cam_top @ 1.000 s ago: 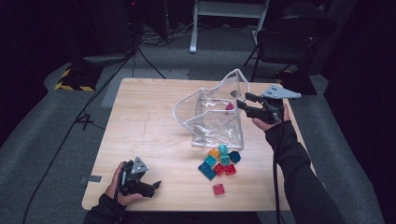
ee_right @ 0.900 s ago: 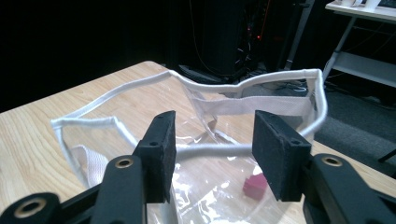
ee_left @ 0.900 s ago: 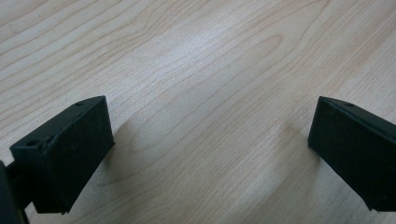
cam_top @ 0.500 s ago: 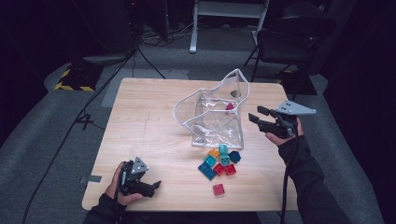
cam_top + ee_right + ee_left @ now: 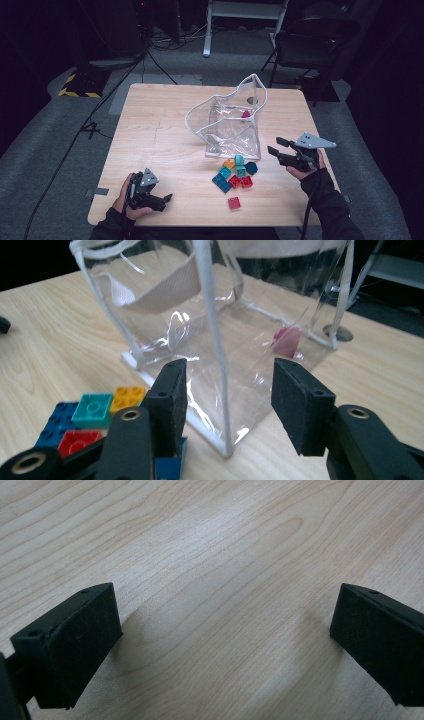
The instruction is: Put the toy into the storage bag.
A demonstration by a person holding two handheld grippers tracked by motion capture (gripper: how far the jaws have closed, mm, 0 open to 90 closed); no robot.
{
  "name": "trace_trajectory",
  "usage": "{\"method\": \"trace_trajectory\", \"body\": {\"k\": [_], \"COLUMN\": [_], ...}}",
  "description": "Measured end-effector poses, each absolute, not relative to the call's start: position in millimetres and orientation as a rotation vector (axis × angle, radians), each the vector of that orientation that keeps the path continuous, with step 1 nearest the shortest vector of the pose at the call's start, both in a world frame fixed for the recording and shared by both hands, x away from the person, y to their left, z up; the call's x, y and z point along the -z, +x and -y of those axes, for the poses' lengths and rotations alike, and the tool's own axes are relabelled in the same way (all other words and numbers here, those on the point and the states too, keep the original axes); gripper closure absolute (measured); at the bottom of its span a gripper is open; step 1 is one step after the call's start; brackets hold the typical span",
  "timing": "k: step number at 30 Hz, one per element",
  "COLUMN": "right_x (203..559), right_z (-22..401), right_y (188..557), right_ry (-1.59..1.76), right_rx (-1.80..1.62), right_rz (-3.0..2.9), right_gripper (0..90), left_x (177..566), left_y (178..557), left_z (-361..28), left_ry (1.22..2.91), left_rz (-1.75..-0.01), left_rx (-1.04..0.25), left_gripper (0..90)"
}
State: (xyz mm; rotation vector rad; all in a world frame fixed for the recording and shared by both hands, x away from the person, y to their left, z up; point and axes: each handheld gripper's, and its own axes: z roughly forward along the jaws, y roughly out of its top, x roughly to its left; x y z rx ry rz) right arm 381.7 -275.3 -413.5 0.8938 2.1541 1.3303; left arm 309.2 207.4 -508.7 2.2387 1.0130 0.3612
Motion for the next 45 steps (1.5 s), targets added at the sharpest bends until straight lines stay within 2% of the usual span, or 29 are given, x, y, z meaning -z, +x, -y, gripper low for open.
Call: {"method": "trace_trajectory", "body": {"k": [8,17,32,42,45], "right_x": [441.5,474.7,494.7,505.4,505.7], "right_z": [269.8,251.7,238.6,231.2,230.1], "right_y": [368.6,370.0,384.5,391.8,391.5], "right_ry": [0.879,0.859,0.912,0.932,0.924], "right_rx": [-1.279,-1.218,-1.217,-1.13,-1.12], "right_rz": [-2.238,-2.341,-2.404,-2.427,-2.427], "right_gripper": [49.3,47.1,43.6,44.8,51.8], "left_x": [508.7,508.7,509.0,508.9,508.8], "left_y": [309.2,309.1,308.0,307.7,307.6], "left_z": [-207.4,-207.4,-207.3,-207.7,-207.7], "left_ry": [2.239,2.239,2.232,2.234,2.235], "left_rz": [-1.015,-1.015,-1.02,-1.019,-1.02], "left_rx": [-0.362,-0.362,-0.364,-0.37,-0.369], "left_gripper": [0.2,0.2,0.5,0.5,0.5]}}
